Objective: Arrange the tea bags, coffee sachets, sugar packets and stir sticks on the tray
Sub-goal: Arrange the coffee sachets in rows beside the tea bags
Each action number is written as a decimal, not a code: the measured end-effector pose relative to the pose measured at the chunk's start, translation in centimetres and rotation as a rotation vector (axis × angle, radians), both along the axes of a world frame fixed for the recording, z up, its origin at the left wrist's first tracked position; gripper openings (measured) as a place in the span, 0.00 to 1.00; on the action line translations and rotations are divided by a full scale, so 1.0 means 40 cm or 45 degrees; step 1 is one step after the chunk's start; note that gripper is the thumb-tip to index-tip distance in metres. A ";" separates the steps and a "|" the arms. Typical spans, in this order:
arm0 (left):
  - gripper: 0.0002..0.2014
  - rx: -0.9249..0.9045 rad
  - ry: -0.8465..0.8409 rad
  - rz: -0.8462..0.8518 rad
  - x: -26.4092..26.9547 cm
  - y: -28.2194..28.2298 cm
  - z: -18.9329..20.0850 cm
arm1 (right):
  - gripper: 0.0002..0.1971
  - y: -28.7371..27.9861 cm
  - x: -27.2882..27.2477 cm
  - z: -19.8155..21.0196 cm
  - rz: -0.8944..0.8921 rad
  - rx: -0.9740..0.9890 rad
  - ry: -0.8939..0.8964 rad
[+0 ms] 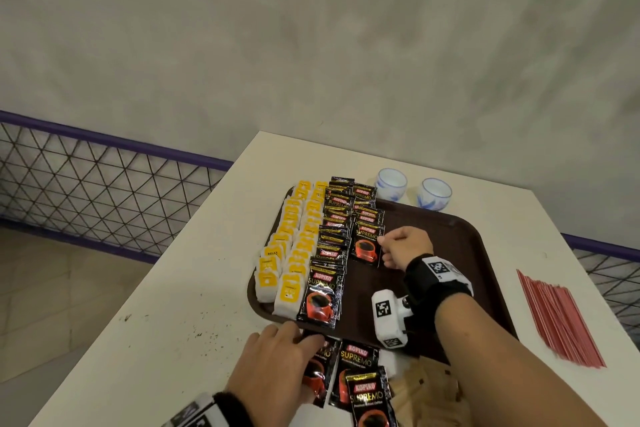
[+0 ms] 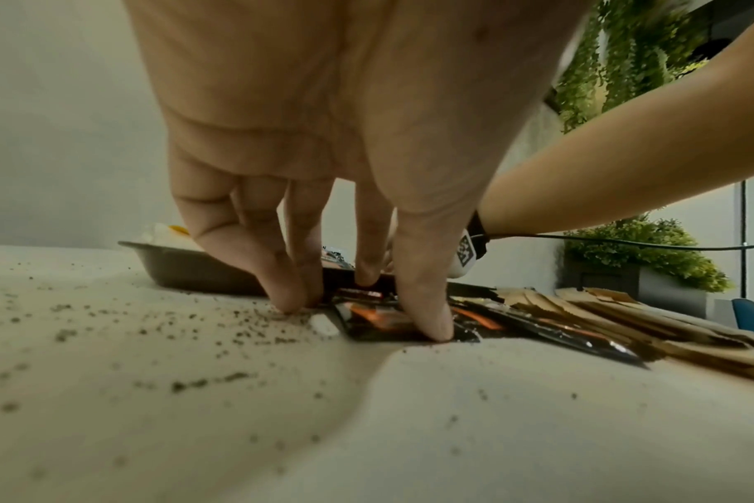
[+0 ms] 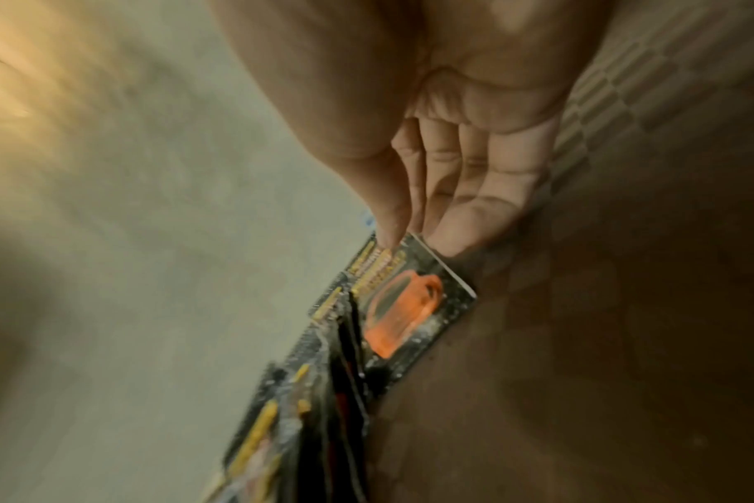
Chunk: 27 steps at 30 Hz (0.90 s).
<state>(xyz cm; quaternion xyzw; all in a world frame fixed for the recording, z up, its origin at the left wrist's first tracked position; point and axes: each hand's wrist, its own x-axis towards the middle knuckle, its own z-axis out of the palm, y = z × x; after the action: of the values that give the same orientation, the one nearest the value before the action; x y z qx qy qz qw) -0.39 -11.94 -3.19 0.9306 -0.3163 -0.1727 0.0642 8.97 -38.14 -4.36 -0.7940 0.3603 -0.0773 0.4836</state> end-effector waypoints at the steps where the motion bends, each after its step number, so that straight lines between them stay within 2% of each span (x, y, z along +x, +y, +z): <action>1: 0.28 -0.028 -0.004 0.009 -0.001 -0.001 -0.006 | 0.06 0.003 -0.009 0.011 0.037 -0.018 -0.017; 4: 0.23 -0.157 0.035 0.065 -0.005 0.000 -0.003 | 0.03 0.020 -0.059 0.057 0.179 -0.099 -0.086; 7: 0.17 -0.148 0.052 0.030 -0.011 0.005 0.012 | 0.03 0.047 -0.152 0.100 0.427 -0.246 -0.117; 11: 0.14 -0.087 0.047 -0.025 -0.012 0.013 0.018 | 0.04 0.100 -0.307 0.125 0.815 -0.361 0.039; 14: 0.12 -0.104 0.053 -0.077 -0.013 0.017 0.019 | 0.06 0.135 -0.394 0.128 0.951 -0.338 0.222; 17: 0.07 -0.144 0.081 -0.118 -0.019 0.015 0.031 | 0.11 0.166 -0.442 0.120 0.992 -0.310 0.409; 20: 0.09 -0.158 0.143 -0.114 -0.017 0.020 0.027 | 0.14 0.203 -0.459 0.104 0.962 -0.237 0.350; 23: 0.16 -0.405 0.217 -0.083 -0.013 0.022 0.026 | 0.16 0.233 -0.451 0.081 0.942 -0.141 0.258; 27: 0.16 -0.742 0.146 -0.091 -0.013 0.016 0.052 | 0.13 0.239 -0.433 0.085 0.868 -0.062 0.135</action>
<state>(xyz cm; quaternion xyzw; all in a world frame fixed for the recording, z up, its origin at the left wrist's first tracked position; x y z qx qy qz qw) -0.93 -11.29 -1.10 0.8499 -0.3810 -0.1293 0.3403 -8.35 -28.58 -0.96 -0.8829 0.0970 0.1216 0.4430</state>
